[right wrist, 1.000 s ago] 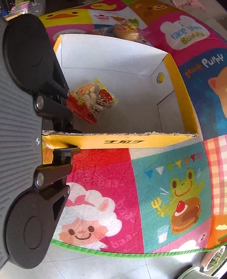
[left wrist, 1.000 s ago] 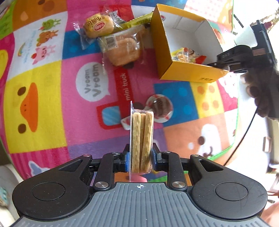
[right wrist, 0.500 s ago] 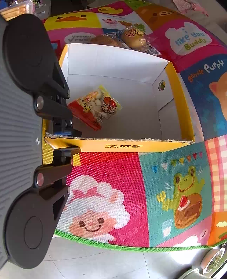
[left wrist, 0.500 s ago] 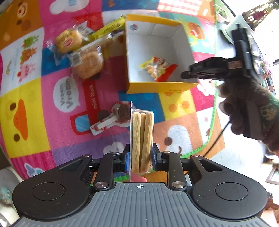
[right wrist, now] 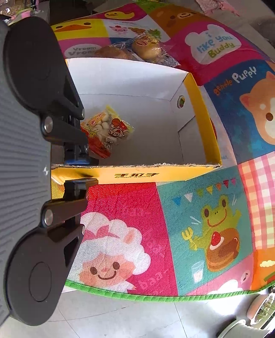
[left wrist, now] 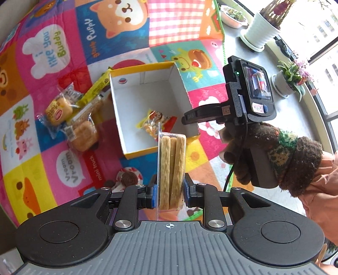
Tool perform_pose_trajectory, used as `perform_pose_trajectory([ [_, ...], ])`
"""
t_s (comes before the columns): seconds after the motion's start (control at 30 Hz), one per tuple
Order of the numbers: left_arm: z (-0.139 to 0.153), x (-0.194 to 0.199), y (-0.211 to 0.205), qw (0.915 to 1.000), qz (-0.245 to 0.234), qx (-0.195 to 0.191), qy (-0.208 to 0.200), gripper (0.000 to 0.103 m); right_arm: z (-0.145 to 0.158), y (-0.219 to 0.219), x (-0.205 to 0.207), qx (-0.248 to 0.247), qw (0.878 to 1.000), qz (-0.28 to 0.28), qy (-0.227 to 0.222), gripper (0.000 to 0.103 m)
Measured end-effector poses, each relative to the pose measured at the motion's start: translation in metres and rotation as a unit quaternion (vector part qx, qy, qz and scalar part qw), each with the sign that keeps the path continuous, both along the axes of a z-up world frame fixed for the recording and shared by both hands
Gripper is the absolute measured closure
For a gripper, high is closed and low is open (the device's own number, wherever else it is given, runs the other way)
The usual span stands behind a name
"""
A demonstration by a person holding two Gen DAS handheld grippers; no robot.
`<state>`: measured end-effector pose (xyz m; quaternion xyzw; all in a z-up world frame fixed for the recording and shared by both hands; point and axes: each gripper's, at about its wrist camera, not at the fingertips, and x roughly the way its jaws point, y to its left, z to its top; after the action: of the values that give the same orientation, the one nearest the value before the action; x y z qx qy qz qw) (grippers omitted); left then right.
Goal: Organize objects
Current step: 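Carry the Volcano pack into the box and open the left gripper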
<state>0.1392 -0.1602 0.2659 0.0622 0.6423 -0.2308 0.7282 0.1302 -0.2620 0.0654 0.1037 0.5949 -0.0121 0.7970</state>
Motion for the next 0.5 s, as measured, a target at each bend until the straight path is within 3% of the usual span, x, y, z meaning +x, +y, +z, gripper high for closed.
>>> perform_pose_trajectory([
  [0.3,0.005,0.058,-0.007,0.9973,0.068,-0.009,-0.024,0.077,-0.002,-0.011,0.006,0.023,1.000,0.008,0.006,0.091],
  [0.5,-0.015,0.091,-0.021,0.9948,0.099,-0.004,-0.025,0.076,-0.006,-0.013,0.009,0.032,0.999,0.018,0.013,0.090],
])
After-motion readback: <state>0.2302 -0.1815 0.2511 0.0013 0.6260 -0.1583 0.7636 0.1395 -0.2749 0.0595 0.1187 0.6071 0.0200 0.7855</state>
